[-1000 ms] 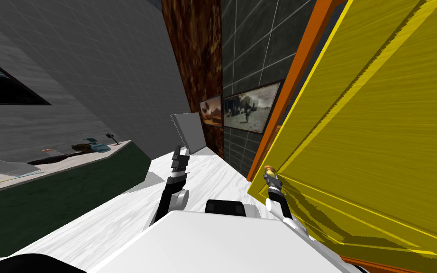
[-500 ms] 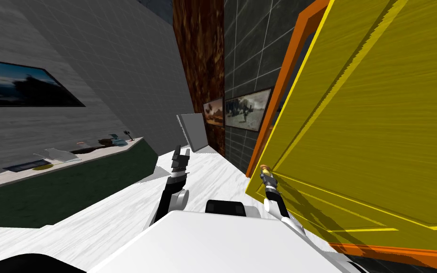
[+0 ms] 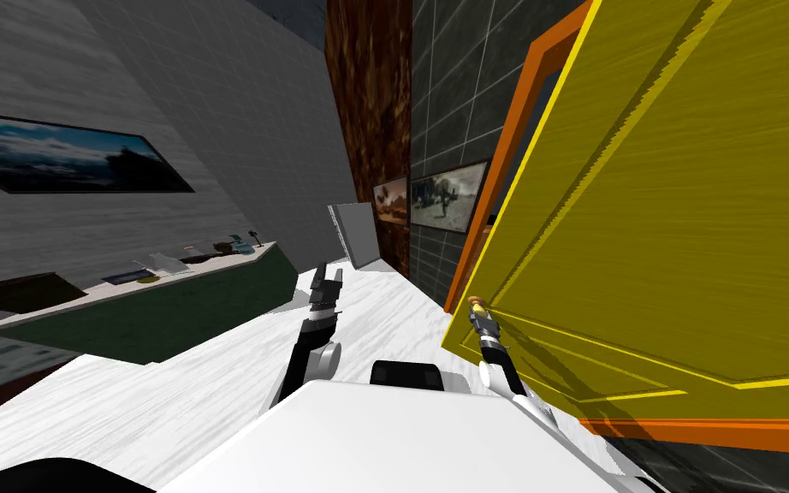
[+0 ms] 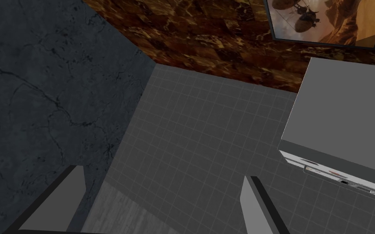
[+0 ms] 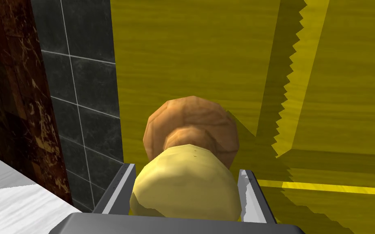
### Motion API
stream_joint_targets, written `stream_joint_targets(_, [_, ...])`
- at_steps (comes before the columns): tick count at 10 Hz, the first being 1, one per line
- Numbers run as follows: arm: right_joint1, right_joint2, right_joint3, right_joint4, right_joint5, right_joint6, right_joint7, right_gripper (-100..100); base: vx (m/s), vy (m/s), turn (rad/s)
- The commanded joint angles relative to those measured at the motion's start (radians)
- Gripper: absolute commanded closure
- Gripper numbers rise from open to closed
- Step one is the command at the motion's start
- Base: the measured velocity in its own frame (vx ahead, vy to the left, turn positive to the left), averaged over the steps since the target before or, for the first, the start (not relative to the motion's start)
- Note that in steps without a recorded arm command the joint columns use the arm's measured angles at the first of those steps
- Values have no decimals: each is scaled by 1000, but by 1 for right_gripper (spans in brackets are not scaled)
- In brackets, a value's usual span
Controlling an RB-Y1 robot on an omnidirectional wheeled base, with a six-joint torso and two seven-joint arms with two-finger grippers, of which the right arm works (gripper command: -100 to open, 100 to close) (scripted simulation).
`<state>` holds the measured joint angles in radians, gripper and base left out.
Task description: Pull the door open
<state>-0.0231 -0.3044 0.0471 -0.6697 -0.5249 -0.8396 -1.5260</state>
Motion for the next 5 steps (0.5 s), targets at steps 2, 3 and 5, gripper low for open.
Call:
stream_joint_targets(2, [14,-13,33,-15,18,-3,-31,100,-255,-17,97])
stream_joint_targets(3, [18,-18,44,-19,23,-4,-41,100,-239,-37,77])
stream_joint_targets(5, [30,-25,58,-27,29,-4,-50,100,-132,-22,58])
